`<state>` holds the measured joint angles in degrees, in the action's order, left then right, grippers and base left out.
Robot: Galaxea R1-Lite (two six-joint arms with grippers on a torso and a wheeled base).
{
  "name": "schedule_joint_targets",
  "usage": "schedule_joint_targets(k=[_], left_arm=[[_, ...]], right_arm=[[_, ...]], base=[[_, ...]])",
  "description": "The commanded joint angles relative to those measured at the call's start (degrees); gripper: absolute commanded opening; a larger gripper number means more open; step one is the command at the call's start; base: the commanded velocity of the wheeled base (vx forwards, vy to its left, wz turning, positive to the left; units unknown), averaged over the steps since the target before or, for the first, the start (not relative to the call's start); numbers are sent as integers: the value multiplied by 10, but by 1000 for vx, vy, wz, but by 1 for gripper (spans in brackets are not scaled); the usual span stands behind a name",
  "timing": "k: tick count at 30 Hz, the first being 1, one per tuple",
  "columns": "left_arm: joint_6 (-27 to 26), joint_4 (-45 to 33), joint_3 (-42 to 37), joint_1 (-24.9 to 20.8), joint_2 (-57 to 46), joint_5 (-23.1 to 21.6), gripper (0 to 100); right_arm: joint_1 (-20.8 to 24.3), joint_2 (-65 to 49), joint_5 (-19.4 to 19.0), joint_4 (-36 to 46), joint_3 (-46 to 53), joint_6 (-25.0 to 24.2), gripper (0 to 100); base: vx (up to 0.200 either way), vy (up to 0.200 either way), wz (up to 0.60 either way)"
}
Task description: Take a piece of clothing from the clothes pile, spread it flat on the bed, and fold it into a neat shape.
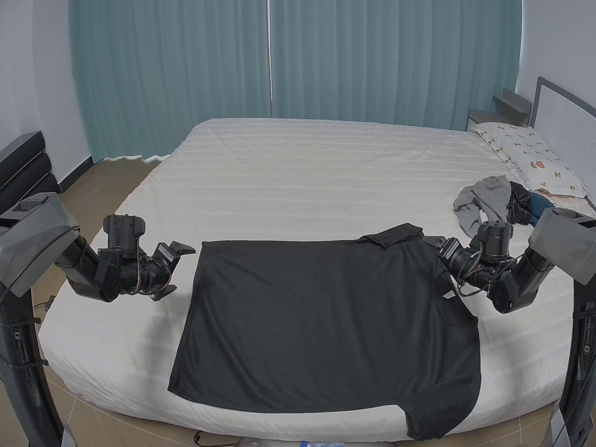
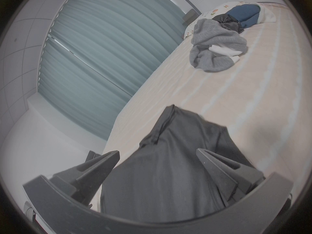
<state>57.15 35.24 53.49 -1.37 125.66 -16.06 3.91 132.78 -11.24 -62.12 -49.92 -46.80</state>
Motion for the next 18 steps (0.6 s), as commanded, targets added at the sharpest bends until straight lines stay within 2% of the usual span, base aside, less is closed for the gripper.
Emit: schedule_joint_targets(k=[1,8,18], left_arm=[[-20,89,-219,-13,-117,-17,100],[-20,164,-296,-32,-125,-16,100],[-17,200,-332,-39,-119,-17,100]], right_arm=[[7,-122,-35,-115,238,8,100],[13,-124,-36,-173,320,7,100],[24,-114,-51,-193,359,-1,100]], base=[[-200,0,0],[-200,0,0],[0,0,0]])
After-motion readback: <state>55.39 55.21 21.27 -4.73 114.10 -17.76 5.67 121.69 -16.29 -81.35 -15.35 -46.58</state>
